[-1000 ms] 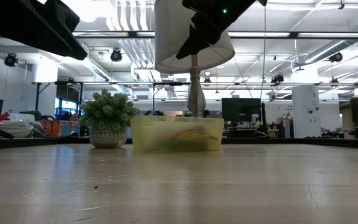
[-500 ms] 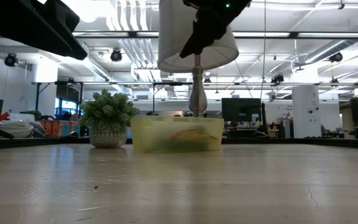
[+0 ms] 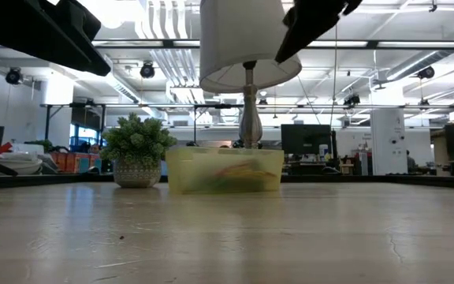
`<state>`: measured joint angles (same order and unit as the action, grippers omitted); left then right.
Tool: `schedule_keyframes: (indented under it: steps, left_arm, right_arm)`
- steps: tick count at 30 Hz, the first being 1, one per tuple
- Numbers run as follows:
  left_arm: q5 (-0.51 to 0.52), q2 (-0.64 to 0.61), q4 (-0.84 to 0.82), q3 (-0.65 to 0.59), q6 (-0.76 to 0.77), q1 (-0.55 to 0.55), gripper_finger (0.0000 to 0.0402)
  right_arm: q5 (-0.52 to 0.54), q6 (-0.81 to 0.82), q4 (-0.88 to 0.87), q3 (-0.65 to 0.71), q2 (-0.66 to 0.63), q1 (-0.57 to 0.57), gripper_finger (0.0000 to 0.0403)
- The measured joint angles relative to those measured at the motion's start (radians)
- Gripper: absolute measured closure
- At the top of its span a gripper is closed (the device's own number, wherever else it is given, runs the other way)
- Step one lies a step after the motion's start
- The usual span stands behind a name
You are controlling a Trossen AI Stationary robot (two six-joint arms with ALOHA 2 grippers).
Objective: Pick and place rubber bands into bin
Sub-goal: Return to Home Position
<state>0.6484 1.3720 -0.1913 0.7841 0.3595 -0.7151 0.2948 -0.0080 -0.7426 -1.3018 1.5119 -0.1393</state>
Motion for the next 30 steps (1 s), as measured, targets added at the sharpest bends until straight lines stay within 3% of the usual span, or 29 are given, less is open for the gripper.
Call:
schedule_keyframes:
  steps: [8, 16, 28, 30]
  left_arm:
    - [0.000, 0.000, 0.012, 0.000, 0.000, 0.000, 0.0269]
    - [0.012, 0.000, 0.097, 0.001, -0.008, 0.002, 0.0269]
    - [0.021, 0.000, 0.255, 0.002, -0.004, 0.027, 0.0269]
    - [0.038, 0.000, 0.269, 0.001, -0.077, 0.037, 0.0269]
  right_arm:
    - [0.199, 0.141, 0.134, 0.207, -0.194, -0.107, 0.0304]
    - [0.206, 0.227, 0.395, 0.521, -0.418, -0.187, 0.0314]
    - [0.206, 0.352, 0.419, 0.754, -0.663, -0.221, 0.0321]
    - [0.205, 0.328, 0.470, 0.797, -0.700, -0.225, 0.0323]
